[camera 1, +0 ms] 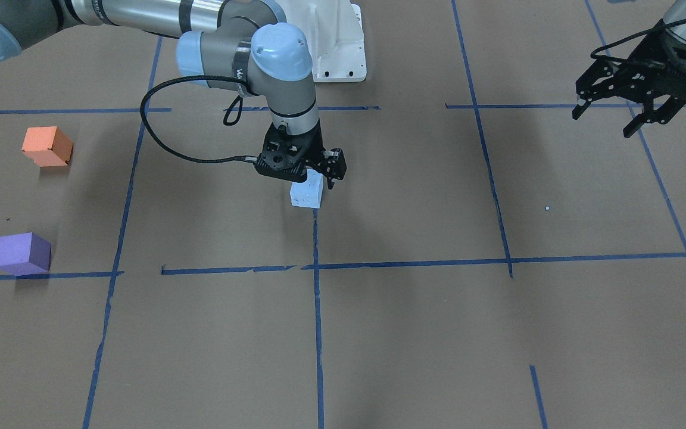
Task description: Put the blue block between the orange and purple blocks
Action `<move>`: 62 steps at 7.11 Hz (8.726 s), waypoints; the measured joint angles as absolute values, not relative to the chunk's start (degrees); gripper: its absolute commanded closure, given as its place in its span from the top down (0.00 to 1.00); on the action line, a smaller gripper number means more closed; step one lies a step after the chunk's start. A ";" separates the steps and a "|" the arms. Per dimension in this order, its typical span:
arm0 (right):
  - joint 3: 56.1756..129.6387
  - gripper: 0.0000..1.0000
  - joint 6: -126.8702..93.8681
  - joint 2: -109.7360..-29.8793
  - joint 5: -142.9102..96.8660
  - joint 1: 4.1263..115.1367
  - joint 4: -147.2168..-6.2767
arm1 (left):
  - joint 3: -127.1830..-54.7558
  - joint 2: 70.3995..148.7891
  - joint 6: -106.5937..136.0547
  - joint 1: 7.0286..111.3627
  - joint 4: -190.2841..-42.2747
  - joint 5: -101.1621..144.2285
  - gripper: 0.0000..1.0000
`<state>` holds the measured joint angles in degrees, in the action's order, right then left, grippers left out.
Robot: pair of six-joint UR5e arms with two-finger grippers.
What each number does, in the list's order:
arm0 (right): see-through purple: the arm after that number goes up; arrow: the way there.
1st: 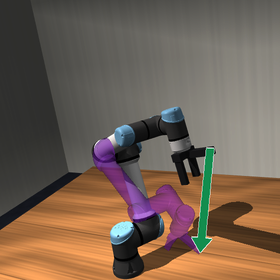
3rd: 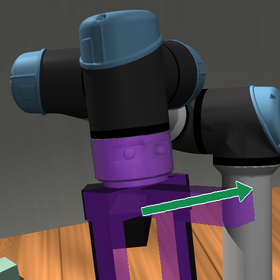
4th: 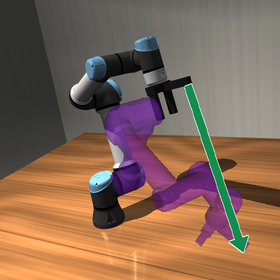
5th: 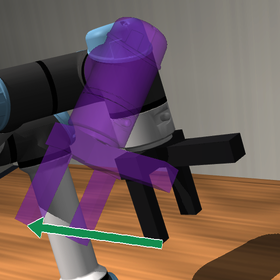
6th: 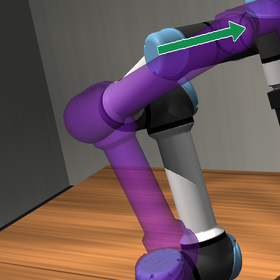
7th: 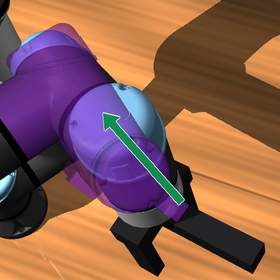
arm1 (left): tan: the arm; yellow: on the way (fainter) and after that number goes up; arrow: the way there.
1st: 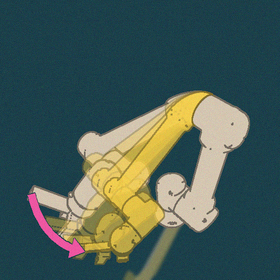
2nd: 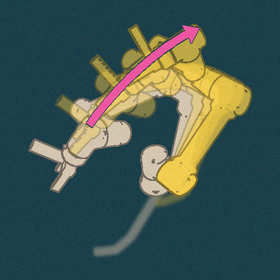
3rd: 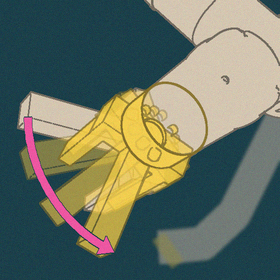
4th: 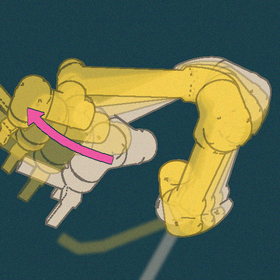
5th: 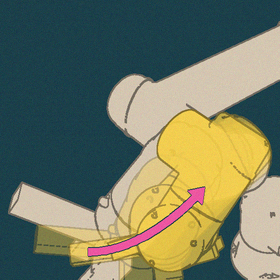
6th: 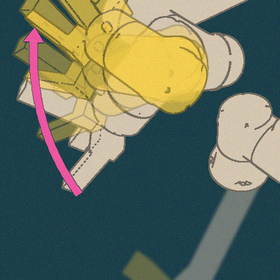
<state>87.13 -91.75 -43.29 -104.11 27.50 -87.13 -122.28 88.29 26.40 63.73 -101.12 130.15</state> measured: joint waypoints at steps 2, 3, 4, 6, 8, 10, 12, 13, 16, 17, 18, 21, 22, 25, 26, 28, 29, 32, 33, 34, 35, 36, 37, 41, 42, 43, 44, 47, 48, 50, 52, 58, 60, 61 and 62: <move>86.31 1.00 -91.27 -42.60 -103.08 26.68 -89.44 | -122.34 88.25 26.66 63.73 -101.15 130.16 1.00; 86.26 1.00 -90.98 -42.58 -102.83 26.56 -90.30 | -122.36 88.24 26.83 63.73 -101.16 130.17 1.00; 86.14 1.00 -90.43 -42.70 -102.25 26.25 -91.17 | -122.38 88.24 26.93 63.73 -101.16 130.17 1.00; 84.96 1.00 -89.35 -42.77 -99.68 24.69 -91.71 | -122.42 88.24 26.96 63.72 -101.16 130.17 1.00; 84.03 0.98 -88.64 -42.74 -98.63 24.04 -91.57 | -122.49 88.24 26.96 63.73 -101.16 130.17 1.00; 83.44 0.23 -88.47 -42.85 -98.10 23.55 -91.48 | -122.63 88.22 26.98 63.80 -101.16 130.17 1.00; 83.35 0.03 -88.51 -42.65 -97.86 23.49 -91.27 | -122.74 88.02 27.04 63.81 -101.16 130.16 1.00; 84.25 0.03 -88.40 -42.88 -98.01 23.95 -91.39 | -122.76 87.78 27.06 63.81 -101.16 130.17 1.00; 105.12 0.04 -84.74 -55.69 -100.05 28.54 -97.57 | -122.57 87.56 27.07 63.81 -101.16 130.17 1.00; 112.01 0.04 -80.35 -61.79 -101.30 30.82 -98.56 | -122.51 87.54 27.07 63.79 -101.16 130.17 1.00; 116.53 0.05 -75.16 -67.54 -103.19 33.60 -98.78 | -122.44 87.56 27.07 63.75 -101.16 130.17 1.00; 120.18 0.05 -56.70 -81.41 -108.82 43.22 -97.94 | -122.30 87.64 27.01 63.72 -101.16 130.09 1.00; 119.71 0.05 -51.30 -86.50 -111.01 46.68 -94.29 | -122.31 87.68 27.04 63.72 -101.16 130.08 1.00; 112.87 0.07 -44.65 -95.17 -117.56 52.02 -79.68 | -122.50 87.71 27.09 63.72 -101.16 130.08 1.00; 110.82 0.08 -44.50 -95.59 -118.58 52.21 -78.32 | -122.64 87.71 27.13 63.72 -101.16 130.09 1.00; 107.84 0.08 -46.44 -95.28 -120.02 52.14 -77.60 | -122.69 87.71 27.15 63.72 -101.16 130.15 1.00; 106.70 0.10 -48.20 -94.97 -120.17 52.09 -77.35 | -122.74 87.70 27.16 63.72 -101.16 130.14 1.00; 101.74 0.10 -51.61 -94.01 -120.29 52.04 -71.78 | -122.81 87.65 27.16 63.77 -101.16 130.08 1.00; 100.98 0.12 -53.26 -93.38 -120.31 52.03 -70.82 | -122.84 87.64 27.16 63.80 -101.16 130.08 1.00; 100.35 0.12 -54.34 -93.01 -120.28 52.00 -70.47 | -122.89 87.63 27.16 63.80 -101.16 130.08 1.00; 99.70 0.16 -55.40 -92.61 -120.21 51.97 -70.35 | -122.96 87.63 27.16 63.80 -101.16 130.08 1.00; 99.32 0.27 -56.22 -92.15 -120.12 51.96 -70.27 | -123.00 87.63 27.16 63.81 -101.16 130.08 1.00; 99.04 0.37 -56.58 -91.94 -120.01 51.95 -70.24 | -123.02 87.63 27.16 63.81 -101.16 130.08 1.00; 98.61 0.48 -57.80 -91.37 -119.81 51.78 -70.13 | -123.28 87.63 27.16 63.81 -101.16 130.08 1.00; 98.66 0.49 -57.82 -91.35 -119.80 51.56 -70.08 | -123.28 87.63 27.16 63.81 -101.16 130.08 1.00; 98.68 0.52 -57.83 -91.37 -119.80 51.35 -70.06 | -123.26 87.63 27.16 63.81 -101.16 130.08 1.00; 98.69 0.71 -57.83 -91.39 -119.80 51.21 -70.05 | -123.24 87.63 27.16 63.81 -101.16 130.08 1.00; 98.74 1.00 -57.83 -91.57 -119.28 51.07 -70.05 | -123.24 87.63 27.16 63.81 -101.16 130.06 1.00; 98.73 1.00 -57.85 -91.65 -119.16 51.07 -70.05 | -123.27 87.63 27.18 63.81 -101.16 130.04 1.00; 99.47 1.00 -57.89 -91.92 -119.10 51.17 -69.92 | -123.26 87.63 27.24 63.81 -101.16 130.01 1.00; 104.77 1.00 -57.64 -95.13 -119.19 51.97 -69.26 | -123.15 87.51 27.15 63.81 -101.16 129.83 1.00; 109.63 1.00 -39.33 -101.12 -125.24 70.01 -69.77 | -118.20 80.75 8.74 71.42 -101.08 129.72 1.00; 105.91 1.00 -27.43 -101.18 -130.32 79.05 -70.59 | -112.57 80.59 -2.10 77.27 -100.75 130.21 1.00; 104.50 1.00 -22.27 -101.08 -132.27 82.29 -72.59 | -111.07 80.82 -4.82 80.26 -98.64 131.81 1.00; 103.91 1.00 -17.25 -100.93 -133.11 84.48 -75.83 | -110.60 81.02 -5.87 82.28 -94.50 134.61 1.00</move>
